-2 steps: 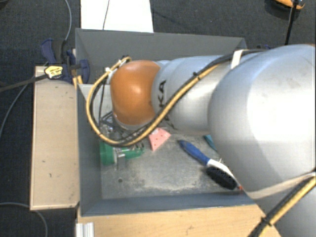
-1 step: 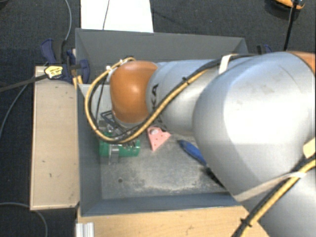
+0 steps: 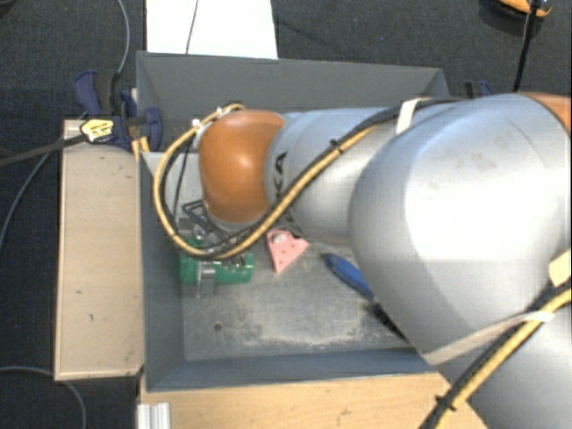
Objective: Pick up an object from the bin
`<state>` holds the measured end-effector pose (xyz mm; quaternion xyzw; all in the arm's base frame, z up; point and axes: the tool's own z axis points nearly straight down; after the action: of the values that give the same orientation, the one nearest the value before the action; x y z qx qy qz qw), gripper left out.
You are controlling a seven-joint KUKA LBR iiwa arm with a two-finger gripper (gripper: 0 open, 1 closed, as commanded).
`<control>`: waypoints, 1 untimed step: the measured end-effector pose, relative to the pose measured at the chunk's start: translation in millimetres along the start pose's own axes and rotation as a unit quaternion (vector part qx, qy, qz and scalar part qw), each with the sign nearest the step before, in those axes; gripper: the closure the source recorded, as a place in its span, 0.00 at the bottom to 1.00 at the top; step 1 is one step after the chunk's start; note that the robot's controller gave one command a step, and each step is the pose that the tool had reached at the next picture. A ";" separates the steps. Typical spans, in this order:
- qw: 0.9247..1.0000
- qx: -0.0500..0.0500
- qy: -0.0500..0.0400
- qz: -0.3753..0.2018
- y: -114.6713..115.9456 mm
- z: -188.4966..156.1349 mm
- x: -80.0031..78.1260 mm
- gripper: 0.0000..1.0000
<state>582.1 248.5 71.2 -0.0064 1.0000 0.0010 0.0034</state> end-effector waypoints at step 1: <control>1.000 0.000 0.000 0.000 -0.2 -2.5 0.5 1.00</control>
Offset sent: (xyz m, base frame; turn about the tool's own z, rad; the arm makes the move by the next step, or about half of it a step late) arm 0.0001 -0.0001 0.0360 0.0000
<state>581.6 248.3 73.7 -0.0063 1.0000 0.0011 0.0035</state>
